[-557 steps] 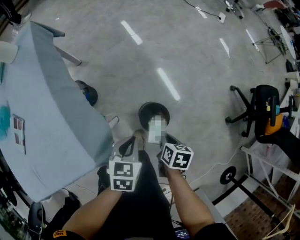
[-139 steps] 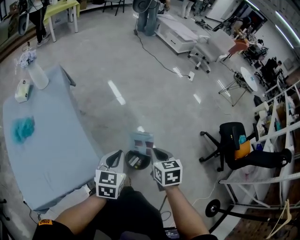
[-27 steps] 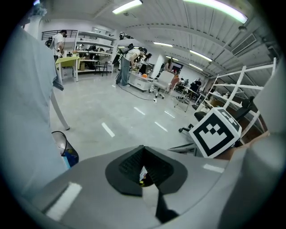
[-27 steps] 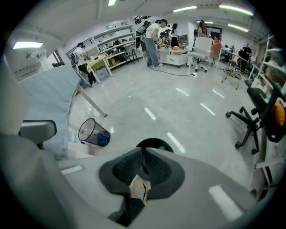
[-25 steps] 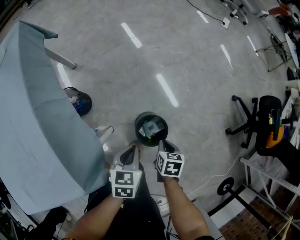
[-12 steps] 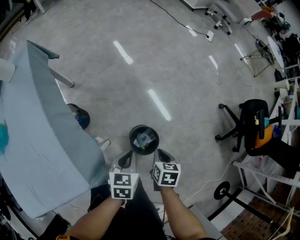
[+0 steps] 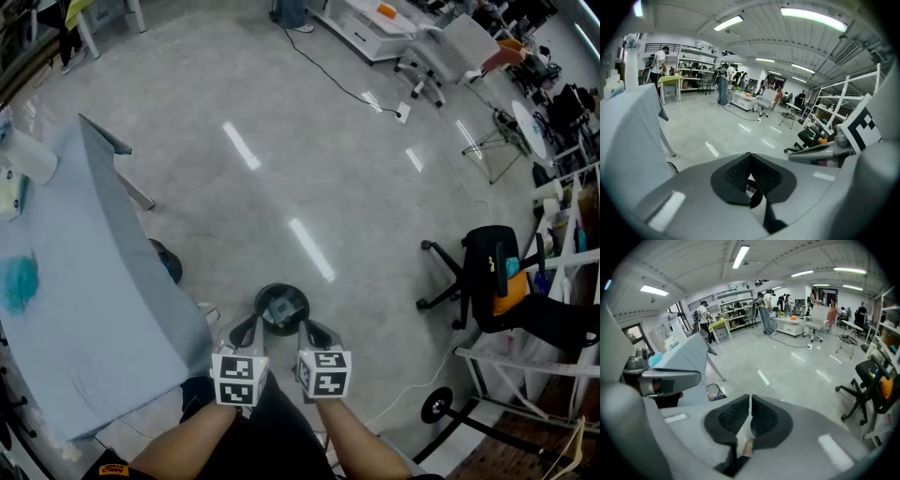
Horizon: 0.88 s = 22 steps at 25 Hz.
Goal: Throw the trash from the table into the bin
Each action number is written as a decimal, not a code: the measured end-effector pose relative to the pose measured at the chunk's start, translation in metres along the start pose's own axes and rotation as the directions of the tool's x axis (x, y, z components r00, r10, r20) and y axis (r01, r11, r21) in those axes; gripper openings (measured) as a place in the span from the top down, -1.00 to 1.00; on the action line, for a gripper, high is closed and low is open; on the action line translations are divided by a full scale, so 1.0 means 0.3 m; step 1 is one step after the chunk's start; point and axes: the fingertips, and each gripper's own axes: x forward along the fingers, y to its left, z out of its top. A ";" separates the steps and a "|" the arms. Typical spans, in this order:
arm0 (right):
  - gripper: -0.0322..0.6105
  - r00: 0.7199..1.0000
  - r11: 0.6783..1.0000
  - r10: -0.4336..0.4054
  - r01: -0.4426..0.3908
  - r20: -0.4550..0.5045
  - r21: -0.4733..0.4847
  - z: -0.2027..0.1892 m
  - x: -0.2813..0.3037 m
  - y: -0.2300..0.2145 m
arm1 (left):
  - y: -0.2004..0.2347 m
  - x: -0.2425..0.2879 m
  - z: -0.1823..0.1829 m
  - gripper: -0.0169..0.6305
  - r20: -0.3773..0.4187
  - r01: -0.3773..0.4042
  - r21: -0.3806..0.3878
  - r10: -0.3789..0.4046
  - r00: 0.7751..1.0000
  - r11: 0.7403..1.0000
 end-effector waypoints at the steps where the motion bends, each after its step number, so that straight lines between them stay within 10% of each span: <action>1: 0.85 1.000 1.000 0.002 -0.002 0.013 -0.006 0.021 -0.021 0.009 | 0.004 -0.017 0.017 0.92 0.009 -0.003 0.000 0.003 1.000 1.000; 22: 0.85 0.974 0.981 0.119 -0.086 0.193 -0.175 0.271 -0.330 0.284 | 0.054 -0.351 0.269 0.92 0.205 -0.054 0.007 0.051 0.977 0.999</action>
